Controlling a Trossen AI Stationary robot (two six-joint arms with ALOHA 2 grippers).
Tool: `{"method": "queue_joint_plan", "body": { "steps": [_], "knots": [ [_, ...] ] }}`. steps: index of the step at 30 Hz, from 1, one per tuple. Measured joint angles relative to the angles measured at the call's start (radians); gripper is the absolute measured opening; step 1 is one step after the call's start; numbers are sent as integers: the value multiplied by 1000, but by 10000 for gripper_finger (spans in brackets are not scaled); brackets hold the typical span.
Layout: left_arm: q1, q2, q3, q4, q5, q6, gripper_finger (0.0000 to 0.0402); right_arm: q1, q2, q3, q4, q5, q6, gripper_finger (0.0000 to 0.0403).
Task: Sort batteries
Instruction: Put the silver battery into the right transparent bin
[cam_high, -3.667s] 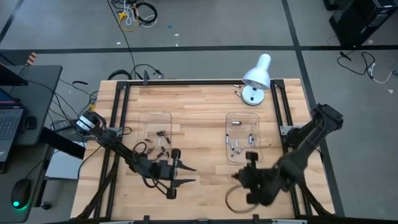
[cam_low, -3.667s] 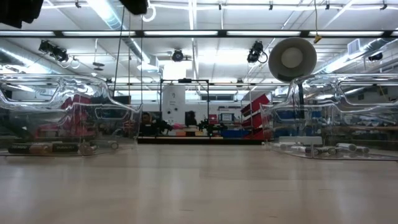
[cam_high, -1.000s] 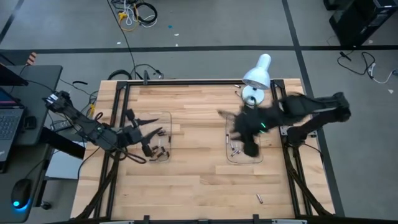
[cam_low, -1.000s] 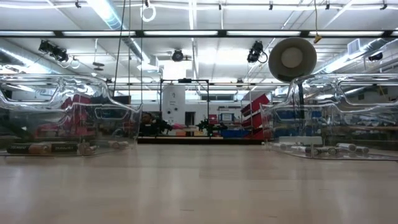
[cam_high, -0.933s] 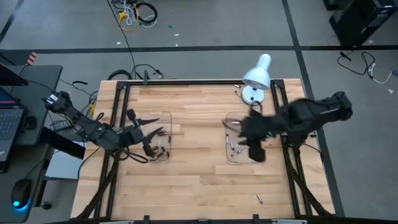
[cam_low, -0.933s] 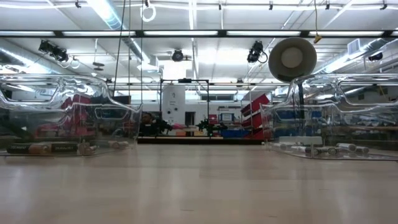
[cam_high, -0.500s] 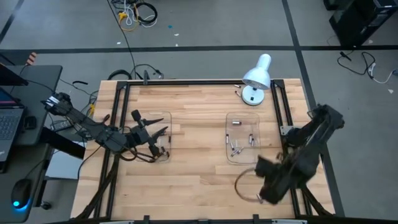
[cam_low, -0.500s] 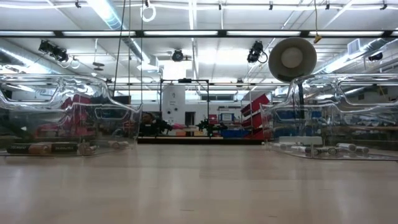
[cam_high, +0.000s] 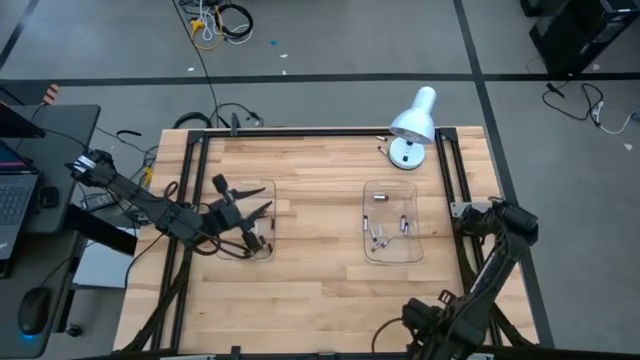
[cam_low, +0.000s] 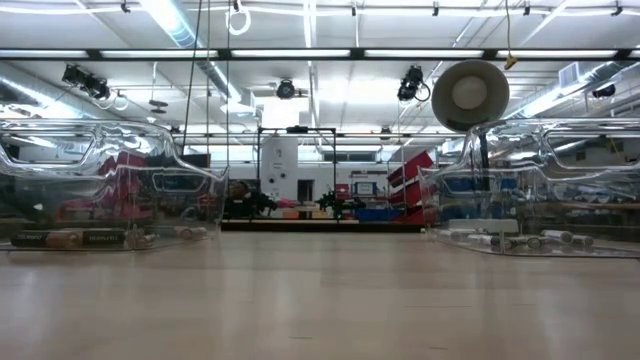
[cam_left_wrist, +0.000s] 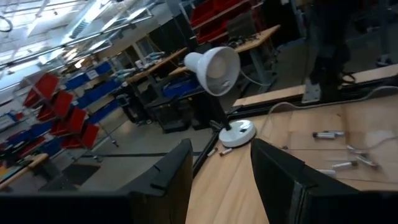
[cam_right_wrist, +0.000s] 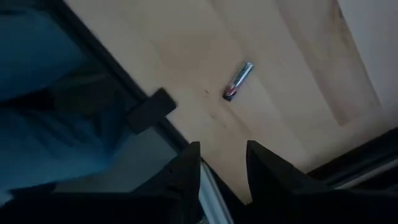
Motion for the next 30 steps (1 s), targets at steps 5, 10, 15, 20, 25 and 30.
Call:
{"method": "queue_joint_plan", "body": {
  "steps": [5, 10, 15, 20, 25, 30],
  "knots": [
    [0, 0, 0, 15, 28, -1, 162, -1, 54, -11, 10, 21, 6, 132],
    [0, 0, 0, 14, 37, -6, 162, -14, 60, -109, 93, 36, 17, 157],
    [0, 0, 0, 11, 37, -7, 162, -20, 60, -234, 220, 39, 15, 177],
    [0, 0, 0, 7, 37, -7, 162, -26, 60, -359, 389, 37, 41, 184],
    [0, 0, 0, -17, 37, -9, 162, -31, 48, -433, 484, 30, 61, 169],
    [0, 0, 0, -19, 37, -12, 162, -32, 50, -442, 473, 19, 53, 120]
  ]
}}
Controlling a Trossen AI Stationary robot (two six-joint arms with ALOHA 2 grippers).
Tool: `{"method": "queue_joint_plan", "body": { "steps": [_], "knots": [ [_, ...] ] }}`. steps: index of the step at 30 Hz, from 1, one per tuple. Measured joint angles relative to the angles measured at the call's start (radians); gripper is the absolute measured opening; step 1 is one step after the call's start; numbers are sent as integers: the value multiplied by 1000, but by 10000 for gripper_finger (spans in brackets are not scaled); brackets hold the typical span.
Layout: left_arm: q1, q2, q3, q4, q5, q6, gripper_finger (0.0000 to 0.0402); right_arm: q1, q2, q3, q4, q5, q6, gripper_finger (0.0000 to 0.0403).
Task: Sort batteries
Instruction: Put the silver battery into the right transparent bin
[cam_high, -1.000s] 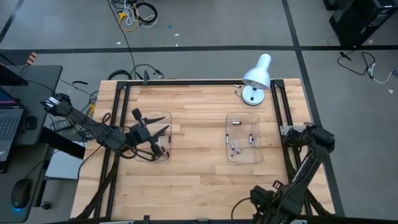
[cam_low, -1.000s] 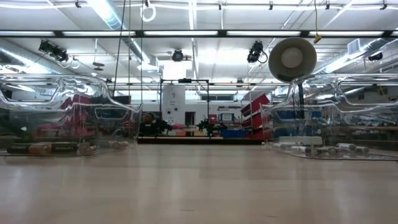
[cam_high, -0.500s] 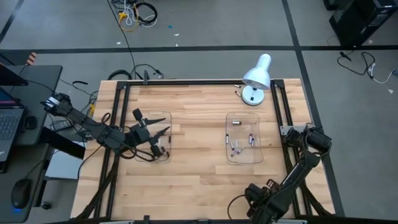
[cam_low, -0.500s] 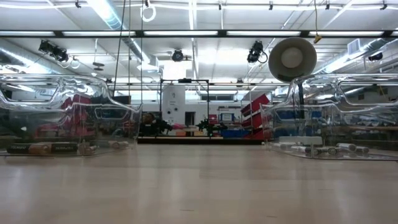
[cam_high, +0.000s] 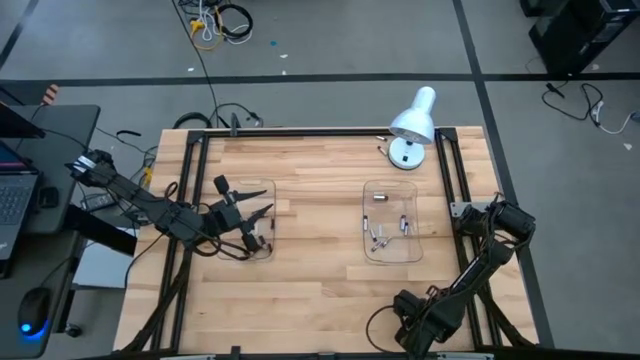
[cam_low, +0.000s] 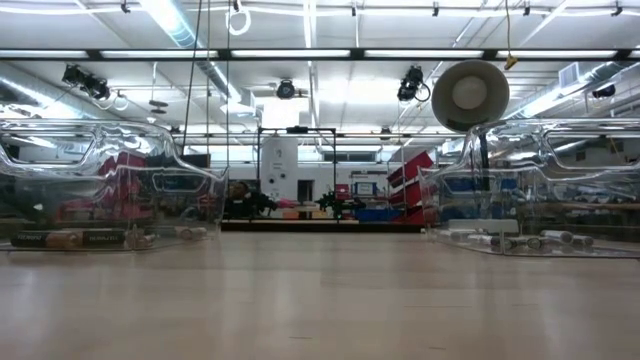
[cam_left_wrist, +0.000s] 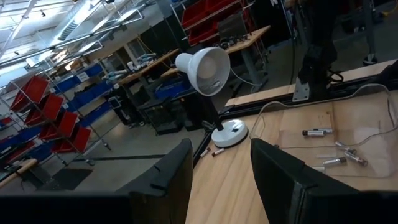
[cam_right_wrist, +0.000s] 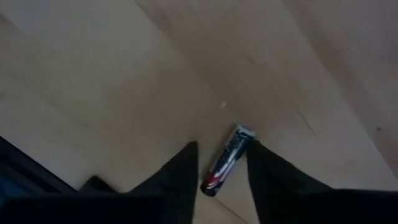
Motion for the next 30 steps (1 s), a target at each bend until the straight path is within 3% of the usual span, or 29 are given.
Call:
{"method": "queue_joint_plan", "body": {
  "steps": [6, 14, 16, 20, 23, 27, 30],
  "knots": [
    [0, 0, 0, -1, 0, 1, 162, 1, 2, -2, -10, 6, -51, 20],
    [0, 1, 0, 8, 5, 70, 162, 10, -36, 47, -86, 58, -100, 7],
    [5, 0, 0, 15, 87, 94, 162, 9, -104, 97, -135, 94, -99, 6],
    [53, 1, 20, 15, 348, 97, 162, 6, -236, 206, -205, 214, -100, 3],
    [118, 1, 36, 21, 420, 113, 162, -17, -290, 278, -392, 318, -103, 2],
    [257, 3, 36, 13, 503, 112, 162, -147, -328, 301, -693, 390, -181, 2],
    [395, 23, 38, 10, 688, 72, 162, -302, -341, 300, -758, 462, -332, 4]
  ]
}}
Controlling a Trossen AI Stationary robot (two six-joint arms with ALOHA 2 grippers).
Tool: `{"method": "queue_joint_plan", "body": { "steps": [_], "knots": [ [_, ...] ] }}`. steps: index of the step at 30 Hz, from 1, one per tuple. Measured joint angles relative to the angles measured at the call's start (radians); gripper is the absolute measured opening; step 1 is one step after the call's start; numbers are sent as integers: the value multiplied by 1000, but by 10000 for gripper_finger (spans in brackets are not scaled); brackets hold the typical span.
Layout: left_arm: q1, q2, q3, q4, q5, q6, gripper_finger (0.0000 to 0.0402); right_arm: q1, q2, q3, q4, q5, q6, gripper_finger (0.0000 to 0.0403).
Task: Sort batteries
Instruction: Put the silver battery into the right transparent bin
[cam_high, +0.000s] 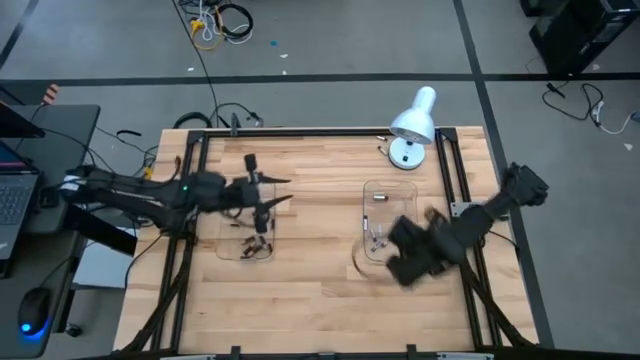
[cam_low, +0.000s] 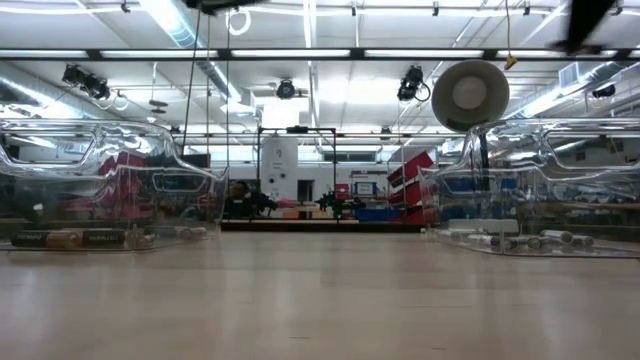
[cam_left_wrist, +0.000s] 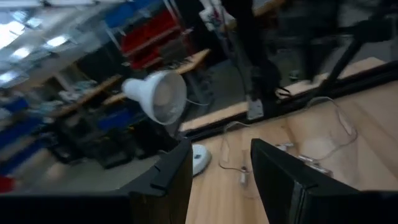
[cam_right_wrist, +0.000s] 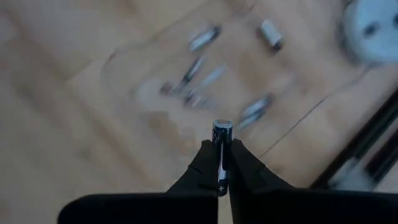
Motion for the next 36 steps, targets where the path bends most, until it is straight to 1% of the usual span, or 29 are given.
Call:
{"method": "queue_joint_plan", "body": {
  "steps": [2, 4, 8, 11, 13, 15, 18, 21, 23, 29, 31, 34, 36],
  "knots": [
    [83, 24, 0, 11, 115, -19, 162, -103, -17, -7, 14, 5, -155, 5],
    [144, 51, 0, 41, 191, -36, 162, -197, -16, -21, 24, -16, -289, 5],
    [211, 107, 13, 59, 331, -56, 162, -340, -17, -67, 47, -35, -484, 8],
    [233, 156, 56, 42, 371, -89, 162, -414, -16, -105, 124, -34, -614, 26],
    [245, 197, 92, 44, 375, -118, 162, -450, -29, -135, 195, -51, -688, 47],
    [256, 250, 144, 28, 413, -139, 162, -486, -52, -172, 265, -83, -742, 71],
    [275, 324, 234, -77, 452, -132, 162, -526, -91, -227, 332, -107, -803, 105],
    [317, 395, 329, -152, 451, -101, 162, -542, -149, -253, 345, -103, -816, 129],
    [354, 449, 385, -154, 457, -86, 162, -533, -196, -259, 349, -79, -815, 136],
    [500, 669, 557, -169, 640, -37, 162, -426, -369, -259, 419, 53, -798, 134],
    [536, 762, 643, -178, 655, -37, 162, -387, -415, -259, 444, 108, -797, 133],
    [580, 910, 813, -262, 655, -65, 162, -340, -465, -259, 468, 186, -797, 133],
    [601, 1004, 938, -357, 655, -93, 162, -318, -486, -259, 472, 223, -796, 133]
  ]
}}
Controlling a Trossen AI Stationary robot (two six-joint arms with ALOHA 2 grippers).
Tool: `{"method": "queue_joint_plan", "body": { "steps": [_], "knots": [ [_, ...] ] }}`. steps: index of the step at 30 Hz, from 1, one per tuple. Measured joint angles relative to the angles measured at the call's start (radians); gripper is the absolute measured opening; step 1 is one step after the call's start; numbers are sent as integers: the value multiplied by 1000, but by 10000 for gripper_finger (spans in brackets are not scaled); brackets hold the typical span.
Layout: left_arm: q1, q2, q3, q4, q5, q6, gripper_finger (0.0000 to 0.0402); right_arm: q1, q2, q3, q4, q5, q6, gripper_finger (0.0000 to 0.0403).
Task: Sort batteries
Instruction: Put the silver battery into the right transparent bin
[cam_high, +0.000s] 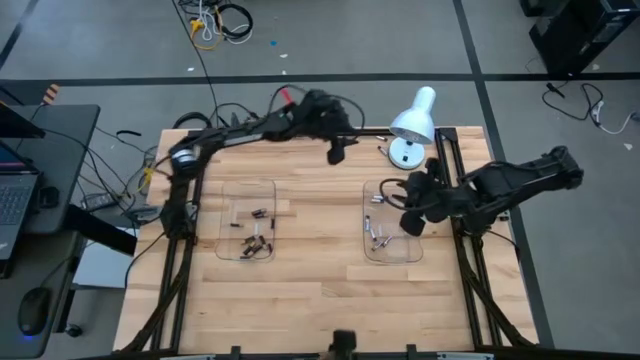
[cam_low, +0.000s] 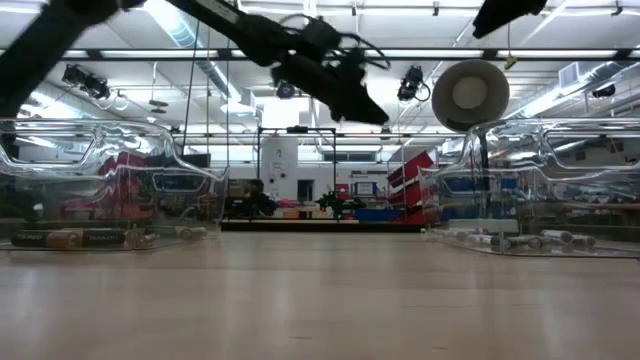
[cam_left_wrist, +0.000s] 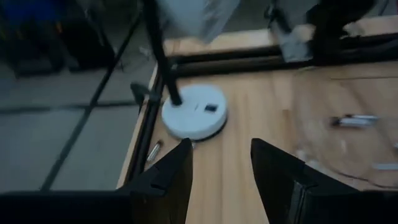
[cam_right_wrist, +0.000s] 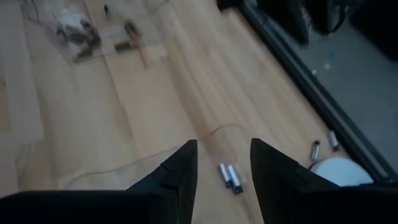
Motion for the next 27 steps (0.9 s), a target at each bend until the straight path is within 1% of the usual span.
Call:
{"method": "queue_joint_plan", "body": {
  "steps": [2, 4, 7, 8, 10, 11, 14, 17, 19, 22, 27],
  "knots": [
    [18, 85, 125, -88, -1, -11, 162, 17, -10, 0, -1, 30, -1, 132],
    [38, 152, 231, -191, 0, 8, 162, 27, -10, 0, -1, 47, -6, 130],
    [66, 209, 337, -320, 7, 116, 158, 35, -1, 0, -1, 48, -15, 130],
    [75, 223, 358, -326, -1, 149, 153, 35, 3, 0, -1, 49, -15, 130],
    [97, 250, 383, -314, -19, 167, 139, 35, 11, 0, -1, 49, -15, 130],
    [108, 268, 394, -300, -19, 150, 130, 35, 12, 0, -1, 52, -16, 130],
    [134, 321, 423, -275, -15, -9, 89, 33, 9, 0, -2, 84, -36, 129],
    [143, 355, 433, -203, -15, -188, 35, 18, -7, 0, -6, 101, -57, 129],
    [142, 372, 437, -147, 18, -260, 10, 1, -25, 0, -6, 112, -70, 129],
    [141, 396, 438, -67, 52, -298, 9, -26, -50, 0, -5, 115, -88, 129],
    [143, 440, 438, -14, 49, -299, 3, -58, -86, 1, -2, 116, -98, 129]
  ]
}}
